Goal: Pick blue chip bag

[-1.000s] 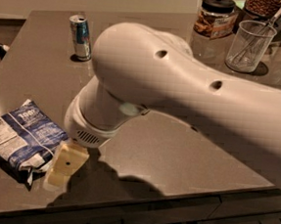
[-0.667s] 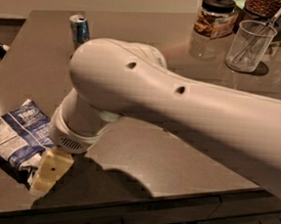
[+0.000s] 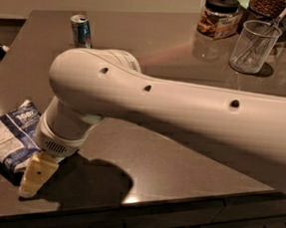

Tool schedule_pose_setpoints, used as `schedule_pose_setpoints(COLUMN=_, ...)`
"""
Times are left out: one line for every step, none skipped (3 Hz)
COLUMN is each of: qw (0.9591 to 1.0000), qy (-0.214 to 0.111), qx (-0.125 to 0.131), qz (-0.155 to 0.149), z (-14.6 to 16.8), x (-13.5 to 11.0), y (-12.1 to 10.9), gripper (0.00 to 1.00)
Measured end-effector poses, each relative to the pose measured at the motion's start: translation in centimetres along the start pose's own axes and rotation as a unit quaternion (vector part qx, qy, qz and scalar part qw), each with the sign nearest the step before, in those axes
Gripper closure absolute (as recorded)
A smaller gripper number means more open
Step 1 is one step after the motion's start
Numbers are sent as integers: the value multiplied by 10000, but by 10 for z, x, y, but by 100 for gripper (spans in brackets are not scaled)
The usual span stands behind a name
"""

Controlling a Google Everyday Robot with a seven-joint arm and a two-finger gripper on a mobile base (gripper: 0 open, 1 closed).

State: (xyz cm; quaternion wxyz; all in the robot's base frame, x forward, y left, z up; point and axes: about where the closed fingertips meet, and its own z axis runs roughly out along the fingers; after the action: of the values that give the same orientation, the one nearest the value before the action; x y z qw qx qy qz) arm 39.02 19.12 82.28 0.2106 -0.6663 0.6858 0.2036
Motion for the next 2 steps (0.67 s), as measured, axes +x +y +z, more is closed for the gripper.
schedule_pose_setpoints(qw=9998, qy=-120, qx=-119, qz=99, z=-8, x=-17, y=-5, gripper=47)
schedule_pose_setpoints(qw=9993, qy=-243, qx=-132, qz=235, z=-21, x=-22, y=-10, gripper=70)
